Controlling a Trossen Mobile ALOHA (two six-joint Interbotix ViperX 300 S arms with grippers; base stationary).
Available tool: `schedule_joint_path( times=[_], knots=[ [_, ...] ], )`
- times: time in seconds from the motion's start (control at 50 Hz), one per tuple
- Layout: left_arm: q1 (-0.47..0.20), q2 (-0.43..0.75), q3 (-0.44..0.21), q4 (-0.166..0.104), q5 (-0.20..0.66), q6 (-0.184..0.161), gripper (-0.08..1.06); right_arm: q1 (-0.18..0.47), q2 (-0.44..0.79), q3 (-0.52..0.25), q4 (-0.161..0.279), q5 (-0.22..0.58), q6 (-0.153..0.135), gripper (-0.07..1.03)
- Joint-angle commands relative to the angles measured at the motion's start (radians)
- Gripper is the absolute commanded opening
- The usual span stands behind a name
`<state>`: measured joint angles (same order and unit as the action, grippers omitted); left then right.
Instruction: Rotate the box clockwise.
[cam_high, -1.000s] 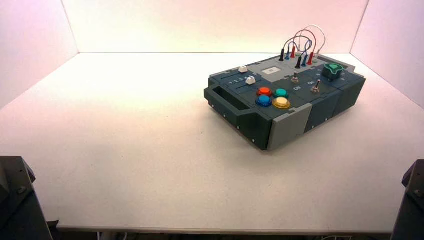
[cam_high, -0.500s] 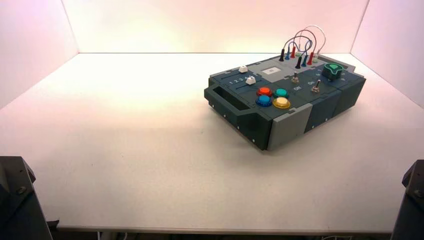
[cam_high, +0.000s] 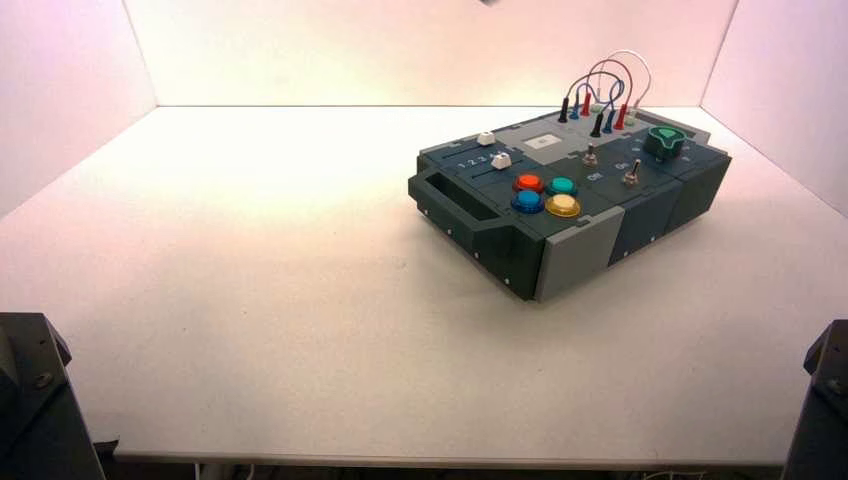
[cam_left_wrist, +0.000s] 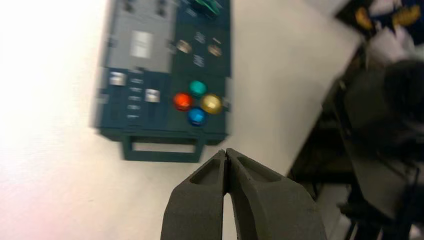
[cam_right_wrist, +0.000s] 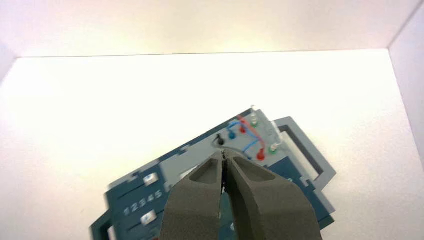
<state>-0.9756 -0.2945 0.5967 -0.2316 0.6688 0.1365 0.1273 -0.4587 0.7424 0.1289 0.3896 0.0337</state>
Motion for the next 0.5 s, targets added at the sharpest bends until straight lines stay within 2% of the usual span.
schedule_joint_path(
  times=[0.02,0.26,0.5],
  knots=[
    [-0.038,0.057,-0.060,0.000,0.015,0.029,-0.03,-0.025,0.055,-0.058,0.005,-0.029,0.003,-0.02],
    [-0.051,0.173,-0.133,0.000,0.077,0.083,-0.03,-0.037,0.265,-0.173,0.005,-0.035,0.002,-0.02],
    [-0.110,0.253,-0.224,-0.002,0.156,0.135,-0.03,-0.037,0.426,-0.293,0.006,-0.018,0.000,-0.02]
  ],
)
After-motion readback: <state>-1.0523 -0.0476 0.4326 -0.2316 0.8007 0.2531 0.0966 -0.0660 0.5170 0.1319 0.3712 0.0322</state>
